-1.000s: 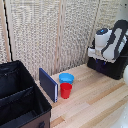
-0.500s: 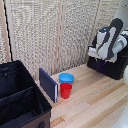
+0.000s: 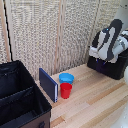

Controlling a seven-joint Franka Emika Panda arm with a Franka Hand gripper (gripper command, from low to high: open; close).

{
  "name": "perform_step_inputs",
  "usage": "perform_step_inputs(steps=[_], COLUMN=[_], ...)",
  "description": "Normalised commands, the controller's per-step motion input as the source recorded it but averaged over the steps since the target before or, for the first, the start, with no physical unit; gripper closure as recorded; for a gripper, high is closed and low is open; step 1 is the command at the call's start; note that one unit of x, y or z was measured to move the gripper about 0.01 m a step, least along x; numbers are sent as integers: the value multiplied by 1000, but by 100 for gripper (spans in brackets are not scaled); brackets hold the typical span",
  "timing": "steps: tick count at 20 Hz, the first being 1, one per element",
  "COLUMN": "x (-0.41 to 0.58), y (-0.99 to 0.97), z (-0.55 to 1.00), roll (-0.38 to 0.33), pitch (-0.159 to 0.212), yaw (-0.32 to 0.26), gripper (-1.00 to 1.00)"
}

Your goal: Please move the gripper into proximity with the fryer handle. Once close enough, gingerly grasp the handle and gently tug the fryer basket open in your direction.

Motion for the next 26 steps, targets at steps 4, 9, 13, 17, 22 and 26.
perform_step_inputs(steps=[4, 9, 13, 17, 22, 26], x=[-390, -79, 34, 65, 4, 17], y=[546, 518, 774, 741, 662, 679], z=[341, 378, 420, 259, 203, 204], roll=[93, 107, -16, -37, -29, -30], pitch=[83, 69, -13, -40, -39, -37], yaw=[-1, -52, -110, -162, -199, -190], gripper=[100, 100, 100, 100, 100, 100])
